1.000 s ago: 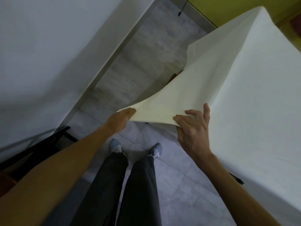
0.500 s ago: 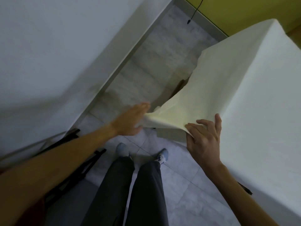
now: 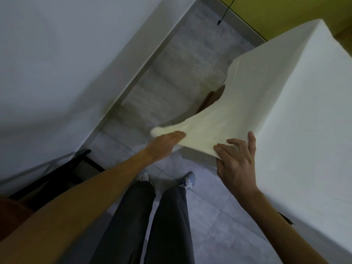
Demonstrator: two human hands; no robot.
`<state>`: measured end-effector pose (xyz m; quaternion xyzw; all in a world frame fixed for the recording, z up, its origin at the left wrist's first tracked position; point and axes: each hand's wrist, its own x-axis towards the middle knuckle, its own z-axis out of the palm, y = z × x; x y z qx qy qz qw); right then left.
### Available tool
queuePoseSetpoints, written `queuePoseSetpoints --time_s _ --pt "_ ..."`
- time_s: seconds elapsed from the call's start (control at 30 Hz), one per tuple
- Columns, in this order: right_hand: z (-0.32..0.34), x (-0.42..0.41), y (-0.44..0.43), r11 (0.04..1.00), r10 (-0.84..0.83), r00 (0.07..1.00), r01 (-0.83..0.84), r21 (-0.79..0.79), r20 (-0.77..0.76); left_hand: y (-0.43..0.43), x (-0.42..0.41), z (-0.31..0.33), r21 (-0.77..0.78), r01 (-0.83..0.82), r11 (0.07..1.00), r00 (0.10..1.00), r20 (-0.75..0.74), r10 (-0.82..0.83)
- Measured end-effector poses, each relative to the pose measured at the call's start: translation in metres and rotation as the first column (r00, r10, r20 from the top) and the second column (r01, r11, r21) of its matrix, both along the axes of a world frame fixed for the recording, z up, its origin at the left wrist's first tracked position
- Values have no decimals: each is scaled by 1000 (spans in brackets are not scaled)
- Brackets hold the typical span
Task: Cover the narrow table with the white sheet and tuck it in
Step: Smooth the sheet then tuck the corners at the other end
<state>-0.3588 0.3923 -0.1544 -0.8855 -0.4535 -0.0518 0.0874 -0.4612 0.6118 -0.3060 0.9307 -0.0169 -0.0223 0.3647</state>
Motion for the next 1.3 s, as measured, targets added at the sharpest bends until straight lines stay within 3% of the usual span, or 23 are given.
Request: queuePoseSetpoints --time_s 0.33,0.5,0.63,0.73,0.83,1.0,1.3 --pt "2 1 1 999 -21 1000 20 -31 -14 92 49 17 210 33 977 999 16 -37" --pt "5 -1 3 997 -67 997 66 -34 -34 98 94 48 280 -20 960 992 128 -17" --pt "3 -2 5 994 -106 993 104 -37 -45 50 84 50 336 160 928 938 240 -249" --pt "1 -2 2 993 -93 995 91 -79 -32 22 69 43 205 146 968 963 193 -186" --pt "2 -1 0 995 -69 998 68 -72 -8 23 60 33 169 115 979 975 168 -143" --pt "1 -1 2 998 -57 998 58 -37 13 35 28 30 189 172 967 973 118 -196" --pt "1 0 1 998 -41 999 41 -56 6 86 16 24 264 41 964 999 -22 -36"
